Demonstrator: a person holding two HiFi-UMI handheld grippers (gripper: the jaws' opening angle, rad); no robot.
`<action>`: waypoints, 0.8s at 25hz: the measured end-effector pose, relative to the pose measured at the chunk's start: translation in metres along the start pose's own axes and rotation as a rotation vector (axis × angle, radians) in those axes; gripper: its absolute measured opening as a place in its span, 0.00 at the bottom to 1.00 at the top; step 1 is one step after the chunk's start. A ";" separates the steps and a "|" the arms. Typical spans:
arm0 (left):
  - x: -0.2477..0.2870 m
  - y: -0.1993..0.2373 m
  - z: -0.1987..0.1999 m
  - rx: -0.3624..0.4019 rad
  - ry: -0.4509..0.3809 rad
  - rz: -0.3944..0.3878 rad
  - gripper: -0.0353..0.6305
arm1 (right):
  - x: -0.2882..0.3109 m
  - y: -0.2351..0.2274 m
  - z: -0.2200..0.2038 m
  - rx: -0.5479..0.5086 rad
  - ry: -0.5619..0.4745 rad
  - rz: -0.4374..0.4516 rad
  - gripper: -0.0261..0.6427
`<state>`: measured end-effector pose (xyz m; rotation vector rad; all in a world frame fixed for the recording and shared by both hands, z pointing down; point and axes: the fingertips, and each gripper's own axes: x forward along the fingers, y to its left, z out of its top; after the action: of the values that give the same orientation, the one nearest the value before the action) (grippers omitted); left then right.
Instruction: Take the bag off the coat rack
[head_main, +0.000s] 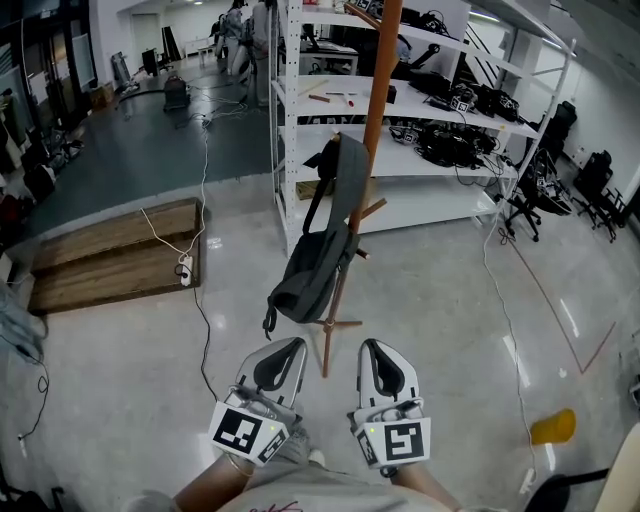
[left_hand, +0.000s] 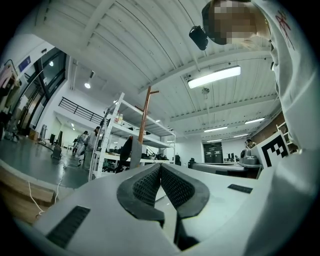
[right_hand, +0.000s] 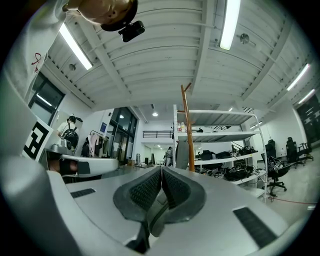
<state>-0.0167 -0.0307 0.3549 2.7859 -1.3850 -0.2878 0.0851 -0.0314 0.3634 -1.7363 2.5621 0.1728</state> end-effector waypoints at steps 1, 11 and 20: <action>0.001 0.003 0.000 0.001 -0.001 0.003 0.08 | 0.003 0.000 0.000 -0.003 -0.002 0.003 0.06; 0.052 0.047 0.002 0.010 -0.023 -0.026 0.08 | 0.065 -0.020 0.002 -0.017 -0.039 -0.027 0.07; 0.135 0.108 0.004 0.009 -0.036 -0.087 0.08 | 0.160 -0.061 0.004 -0.042 -0.070 -0.092 0.07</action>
<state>-0.0224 -0.2031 0.3400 2.8670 -1.2763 -0.3358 0.0815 -0.2012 0.3398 -1.8236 2.4421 0.2801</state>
